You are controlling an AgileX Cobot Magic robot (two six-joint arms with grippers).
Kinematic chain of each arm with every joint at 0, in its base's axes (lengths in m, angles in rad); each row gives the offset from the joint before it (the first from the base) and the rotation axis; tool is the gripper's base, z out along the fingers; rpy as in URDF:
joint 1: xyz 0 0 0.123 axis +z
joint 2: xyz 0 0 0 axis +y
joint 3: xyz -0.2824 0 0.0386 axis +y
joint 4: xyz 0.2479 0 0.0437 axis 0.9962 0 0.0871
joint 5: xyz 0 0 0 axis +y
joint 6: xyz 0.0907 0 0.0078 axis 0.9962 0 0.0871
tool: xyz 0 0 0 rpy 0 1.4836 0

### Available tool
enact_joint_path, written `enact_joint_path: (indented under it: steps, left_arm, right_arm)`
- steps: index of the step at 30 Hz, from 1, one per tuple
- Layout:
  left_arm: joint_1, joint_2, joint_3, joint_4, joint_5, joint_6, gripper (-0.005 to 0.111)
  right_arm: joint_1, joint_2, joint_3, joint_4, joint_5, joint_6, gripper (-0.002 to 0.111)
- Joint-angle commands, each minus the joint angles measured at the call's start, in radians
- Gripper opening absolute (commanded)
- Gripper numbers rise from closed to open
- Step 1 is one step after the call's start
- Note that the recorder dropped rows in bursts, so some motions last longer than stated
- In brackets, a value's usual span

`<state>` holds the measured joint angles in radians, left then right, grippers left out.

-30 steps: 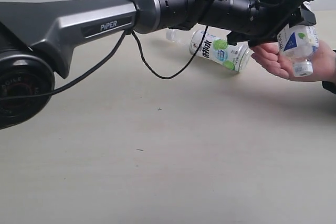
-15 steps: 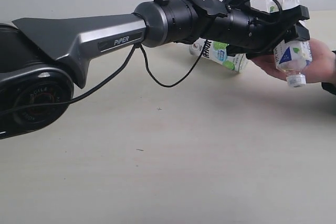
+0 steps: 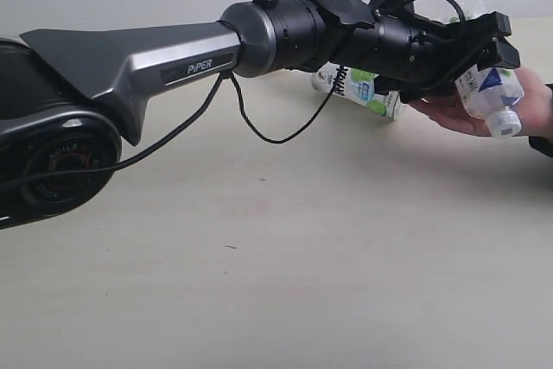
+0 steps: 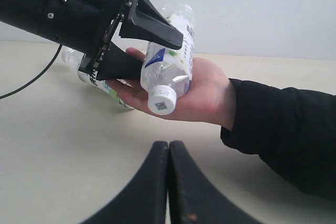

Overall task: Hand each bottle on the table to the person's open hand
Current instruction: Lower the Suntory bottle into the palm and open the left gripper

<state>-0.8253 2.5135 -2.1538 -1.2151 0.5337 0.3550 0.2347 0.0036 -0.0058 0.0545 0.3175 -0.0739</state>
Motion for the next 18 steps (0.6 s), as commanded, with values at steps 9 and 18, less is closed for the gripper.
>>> enact_joint_path:
  steps: [9,18]
  left_arm:
    - [0.002,-0.008,-0.01,0.01,0.055,0.008,0.081]
    - [0.056,-0.026,-0.01,0.016,0.207,0.015,0.081]
  right_arm:
    - [0.005,-0.004,0.006,-0.003,-0.009,-0.003,0.0]
    - [0.005,-0.004,0.006,-0.003,-0.009,-0.003,0.0]
